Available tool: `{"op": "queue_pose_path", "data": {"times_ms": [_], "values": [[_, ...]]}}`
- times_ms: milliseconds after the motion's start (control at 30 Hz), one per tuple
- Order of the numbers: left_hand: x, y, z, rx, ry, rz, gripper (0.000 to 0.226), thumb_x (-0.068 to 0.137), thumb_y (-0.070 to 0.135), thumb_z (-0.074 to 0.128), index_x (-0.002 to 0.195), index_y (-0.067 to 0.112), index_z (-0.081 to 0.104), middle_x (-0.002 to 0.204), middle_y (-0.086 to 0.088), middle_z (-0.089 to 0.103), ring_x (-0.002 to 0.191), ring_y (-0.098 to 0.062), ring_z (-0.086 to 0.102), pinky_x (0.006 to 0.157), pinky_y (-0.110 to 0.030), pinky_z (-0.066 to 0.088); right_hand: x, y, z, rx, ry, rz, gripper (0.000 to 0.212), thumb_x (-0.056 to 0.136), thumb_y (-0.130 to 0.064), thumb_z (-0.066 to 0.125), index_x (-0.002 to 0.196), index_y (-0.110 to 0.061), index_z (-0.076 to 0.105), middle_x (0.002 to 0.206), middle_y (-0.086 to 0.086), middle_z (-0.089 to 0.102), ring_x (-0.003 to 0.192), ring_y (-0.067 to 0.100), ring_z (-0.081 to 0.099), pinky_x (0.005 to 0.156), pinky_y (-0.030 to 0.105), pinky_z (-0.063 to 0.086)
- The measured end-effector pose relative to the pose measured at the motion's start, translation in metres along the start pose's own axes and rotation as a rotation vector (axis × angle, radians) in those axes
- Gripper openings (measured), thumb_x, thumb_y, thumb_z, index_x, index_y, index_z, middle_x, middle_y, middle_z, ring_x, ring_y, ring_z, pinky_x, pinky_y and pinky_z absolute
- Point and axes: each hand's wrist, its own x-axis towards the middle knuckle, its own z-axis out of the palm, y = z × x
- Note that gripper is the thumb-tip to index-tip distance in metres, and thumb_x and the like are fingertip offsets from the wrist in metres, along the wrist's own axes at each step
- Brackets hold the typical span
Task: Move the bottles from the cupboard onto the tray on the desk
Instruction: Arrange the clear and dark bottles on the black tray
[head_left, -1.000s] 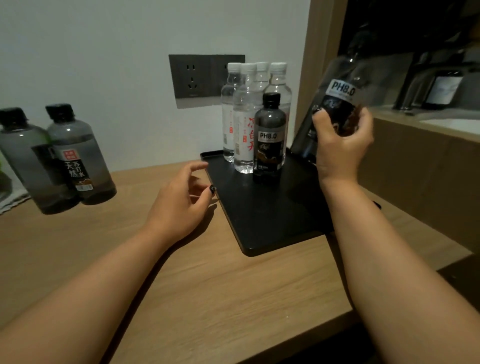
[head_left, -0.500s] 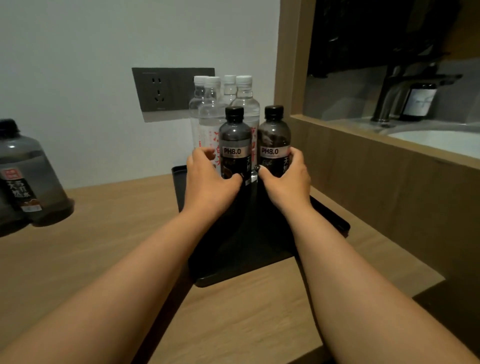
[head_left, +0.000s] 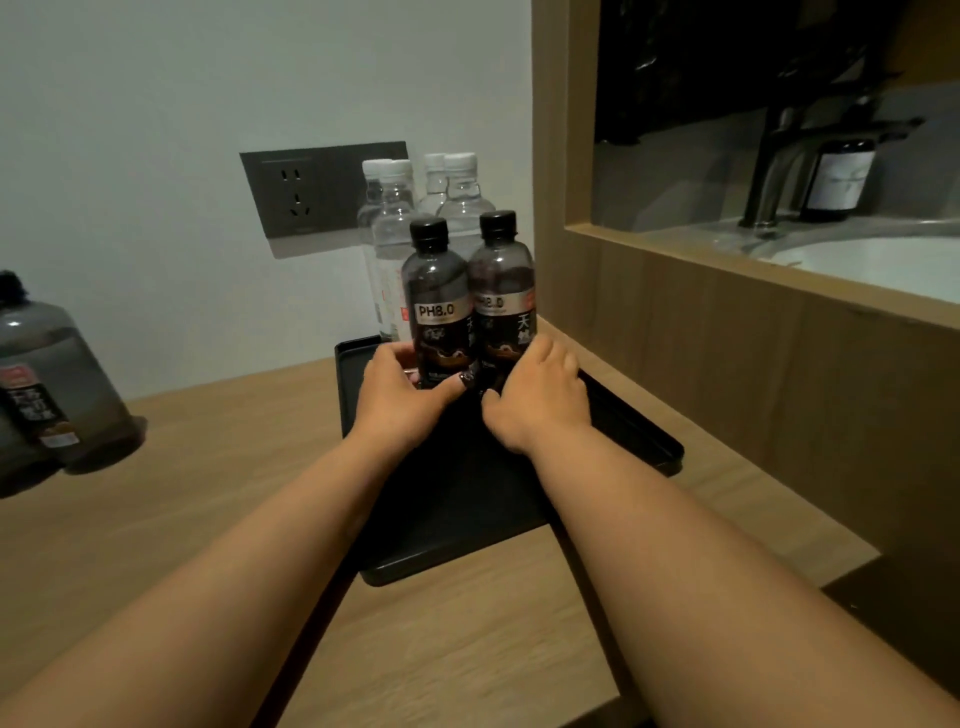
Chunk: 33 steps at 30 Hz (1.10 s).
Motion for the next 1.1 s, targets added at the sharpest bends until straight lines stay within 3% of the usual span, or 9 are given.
{"op": "queue_pose_path", "data": {"times_ms": [67,133,267,433,633,767,933,1100], "values": [[0.0014,-0.0026,0.0009,0.044,-0.014,0.007,0.078,0.061,0.040,0.085,0.125,0.016,0.048,0.121,0.002,0.057,0.103,-0.011,0.060,0.087,-0.027,0.052,-0.0012,-0.0030,0.0019,-0.055,-0.018,-0.028,0.086,0.088,-0.040,0.061,0.148,-0.003,0.014,0.150,0.015,0.030,0.138,0.031,0.029,0.110,0.043,0.030],[0.0000,-0.0020,0.0001,0.076,-0.007,0.002,0.078,0.060,0.041,0.086,0.124,0.017,0.047,0.125,-0.003,0.056,0.106,-0.014,0.060,0.092,-0.034,0.051,-0.0009,-0.0039,0.0016,-0.050,-0.041,-0.034,0.088,0.089,-0.039,0.061,0.151,-0.004,0.009,0.152,0.015,0.028,0.140,0.031,0.027,0.111,0.044,0.029],[-0.0015,-0.0032,-0.0015,0.098,0.024,-0.001,0.076,0.065,0.038,0.085,0.126,0.015,0.045,0.128,-0.004,0.053,0.109,-0.015,0.057,0.084,-0.025,0.045,0.0014,-0.0038,-0.0022,0.090,-0.011,0.015,0.091,0.088,-0.037,0.066,0.151,-0.007,0.007,0.156,0.013,0.024,0.143,0.029,0.025,0.113,0.045,0.028],[-0.0016,-0.0056,-0.0005,0.104,0.075,-0.021,0.073,0.066,0.036,0.085,0.126,0.014,0.048,0.127,-0.004,0.055,0.109,-0.016,0.058,0.086,-0.027,0.047,0.0027,0.0002,-0.0054,0.149,-0.032,0.018,0.066,0.089,-0.036,0.065,0.141,-0.012,0.032,0.142,0.007,0.046,0.134,0.026,0.041,0.108,0.044,0.034],[-0.0014,-0.0043,-0.0027,0.071,0.074,-0.069,0.075,0.065,0.030,0.087,0.127,0.015,0.047,0.129,-0.005,0.055,0.112,-0.019,0.058,0.090,-0.029,0.046,0.0041,0.0006,-0.0028,0.182,-0.022,0.015,0.079,0.083,-0.040,0.071,0.145,-0.017,0.028,0.145,0.004,0.041,0.134,0.024,0.041,0.109,0.044,0.035],[-0.0018,-0.0047,-0.0041,0.049,0.023,-0.089,0.078,0.066,0.020,0.086,0.131,0.017,0.044,0.133,-0.005,0.053,0.118,-0.021,0.055,0.098,-0.032,0.044,0.0057,0.0029,-0.0009,0.215,-0.034,0.046,0.077,0.085,-0.037,0.069,0.145,-0.019,0.024,0.139,0.003,0.051,0.130,0.025,0.047,0.107,0.045,0.036],[-0.0003,-0.0062,-0.0023,0.048,0.027,-0.069,0.080,0.061,0.026,0.089,0.128,0.019,0.046,0.130,-0.004,0.055,0.116,-0.020,0.057,0.100,-0.038,0.048,0.0063,0.0031,-0.0004,0.153,-0.056,0.000,0.064,0.088,-0.038,0.065,0.140,-0.019,0.033,0.136,0.002,0.054,0.126,0.024,0.050,0.105,0.044,0.038],[-0.0004,-0.0033,-0.0014,0.093,0.016,-0.033,0.080,0.063,0.031,0.088,0.128,0.018,0.045,0.130,-0.004,0.053,0.117,-0.021,0.056,0.096,-0.038,0.050,0.0077,0.0041,0.0012,0.111,-0.026,-0.017,0.069,0.082,-0.038,0.072,0.138,-0.019,0.036,0.137,0.002,0.050,0.127,0.022,0.048,0.104,0.046,0.041]]}}
